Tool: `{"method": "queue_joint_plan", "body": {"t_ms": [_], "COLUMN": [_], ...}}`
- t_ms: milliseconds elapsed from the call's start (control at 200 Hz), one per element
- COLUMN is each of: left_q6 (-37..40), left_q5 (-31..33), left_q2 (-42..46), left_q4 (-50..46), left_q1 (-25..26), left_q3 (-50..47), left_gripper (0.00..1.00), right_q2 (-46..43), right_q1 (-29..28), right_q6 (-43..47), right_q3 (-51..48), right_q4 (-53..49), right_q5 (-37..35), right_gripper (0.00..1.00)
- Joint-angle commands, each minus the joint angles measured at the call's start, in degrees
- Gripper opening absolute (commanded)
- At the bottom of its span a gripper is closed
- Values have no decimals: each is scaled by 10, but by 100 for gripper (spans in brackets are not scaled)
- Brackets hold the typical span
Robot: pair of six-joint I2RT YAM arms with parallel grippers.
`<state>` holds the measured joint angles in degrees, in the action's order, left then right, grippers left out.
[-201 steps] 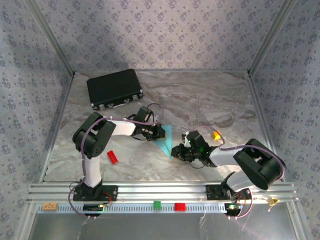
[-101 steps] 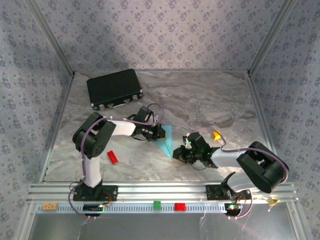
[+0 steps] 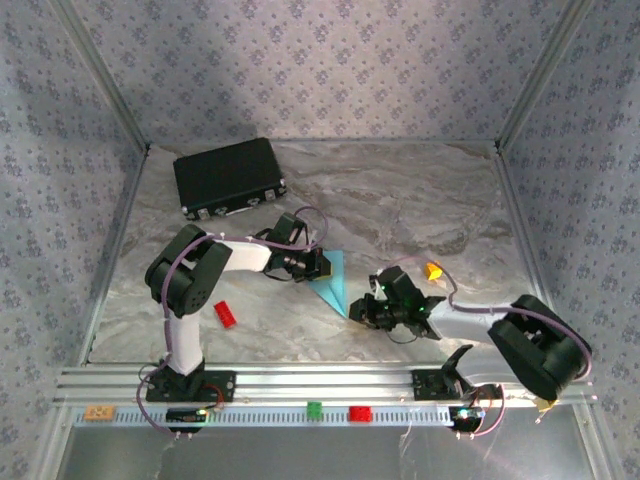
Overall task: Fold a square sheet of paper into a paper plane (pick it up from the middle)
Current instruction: Fourth fold the wing at the center of the table.
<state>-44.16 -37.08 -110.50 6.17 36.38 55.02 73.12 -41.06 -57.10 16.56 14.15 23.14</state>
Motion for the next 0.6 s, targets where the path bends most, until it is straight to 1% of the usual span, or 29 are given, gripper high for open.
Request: {"method": "queue_joint_plan", "body": {"t_ms": [0, 90, 180, 290, 435, 595], "left_q6": [4, 3, 3, 3, 2, 2], "left_q5": [20, 20, 20, 20, 20, 19], "left_q2": [-18, -19, -19, -19, -20, -19], "left_q4": [-18, -17, -17, -17, -15, -16], "left_q1": [-1, 1, 2, 2, 2, 3], "left_q3": [-10, -9, -10, -9, -9, -9], "left_gripper": [7, 7, 7, 7, 7, 7], "right_q2": [-40, -51, -29, 26, 102, 152], "right_q1": [11, 23, 24, 18, 6, -5], "right_q6": [27, 48, 66, 75, 84, 87], "right_q3": [33, 60, 95, 138, 188, 218], "right_q4": [-83, -90, -81, -68, -62, -72], "right_q5": [-24, -12, 8, 21, 20, 10], "right_gripper": [16, 11, 7, 4, 2, 2]}}
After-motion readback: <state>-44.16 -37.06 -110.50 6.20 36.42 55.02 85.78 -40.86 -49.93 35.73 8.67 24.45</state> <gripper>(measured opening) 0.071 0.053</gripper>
